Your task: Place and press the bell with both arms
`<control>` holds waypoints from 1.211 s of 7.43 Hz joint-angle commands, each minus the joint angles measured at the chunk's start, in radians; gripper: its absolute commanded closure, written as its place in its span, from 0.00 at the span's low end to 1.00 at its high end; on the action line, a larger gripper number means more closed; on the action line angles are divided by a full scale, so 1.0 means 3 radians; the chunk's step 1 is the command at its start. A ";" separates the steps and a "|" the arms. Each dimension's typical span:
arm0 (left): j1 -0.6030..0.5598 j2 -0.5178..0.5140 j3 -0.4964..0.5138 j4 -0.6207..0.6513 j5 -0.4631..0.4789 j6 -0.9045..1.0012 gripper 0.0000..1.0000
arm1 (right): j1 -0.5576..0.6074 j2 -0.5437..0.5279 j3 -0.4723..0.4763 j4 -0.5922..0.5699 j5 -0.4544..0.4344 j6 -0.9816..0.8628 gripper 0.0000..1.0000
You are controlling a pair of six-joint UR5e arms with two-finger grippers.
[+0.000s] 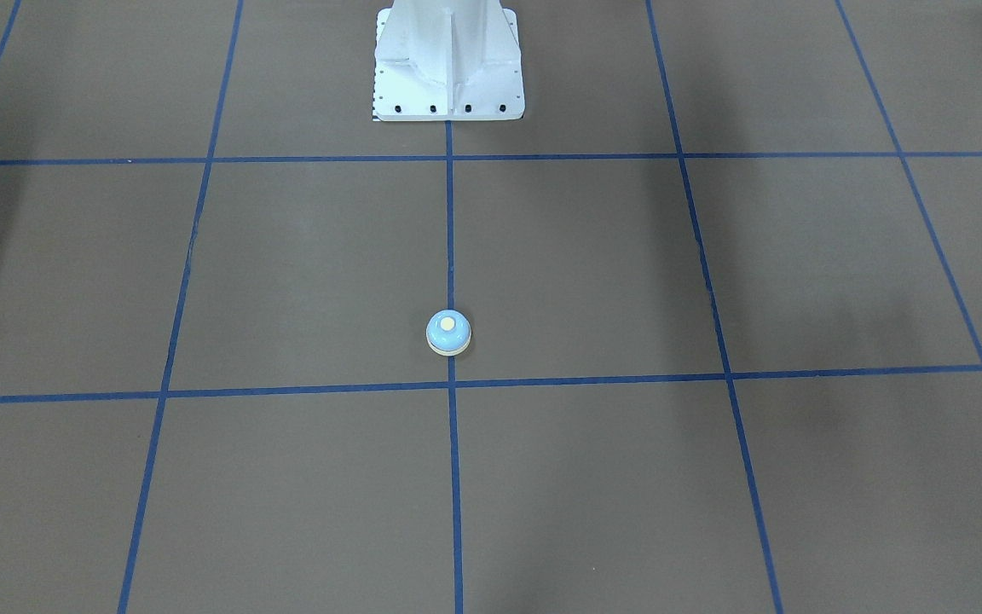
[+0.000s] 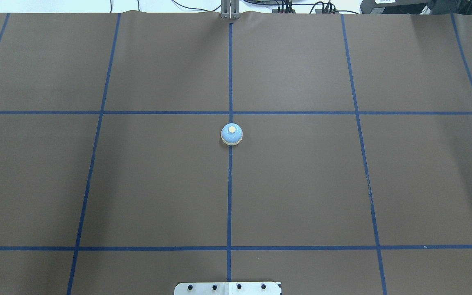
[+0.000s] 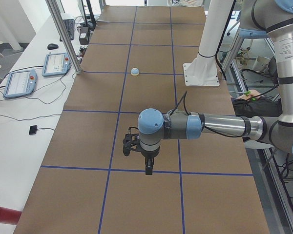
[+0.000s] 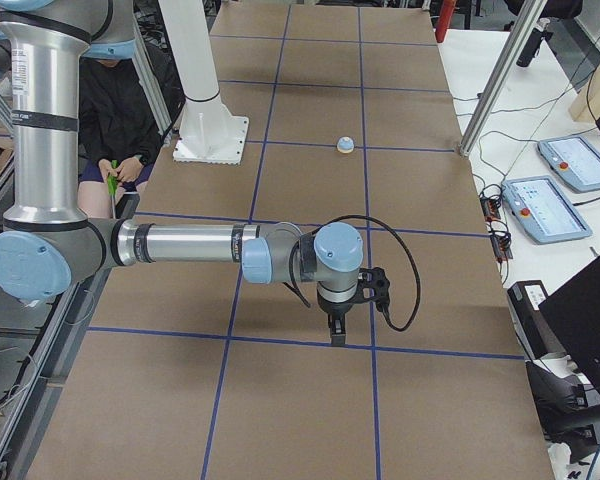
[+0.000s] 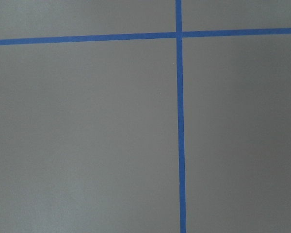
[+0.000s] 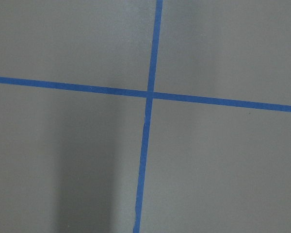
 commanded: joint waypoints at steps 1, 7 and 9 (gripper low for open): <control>0.0000 0.0003 -0.0041 -0.0002 0.0000 0.0004 0.00 | -0.0002 0.0000 0.0010 0.0001 0.0027 -0.0005 0.00; 0.0000 0.0003 -0.0067 -0.0002 0.0000 0.0009 0.00 | -0.0027 0.0000 0.0071 -0.0004 0.0032 -0.0005 0.00; 0.0000 0.0003 -0.0067 -0.0007 0.0000 0.0004 0.00 | -0.0027 0.0000 0.0066 -0.0004 0.0037 0.0000 0.00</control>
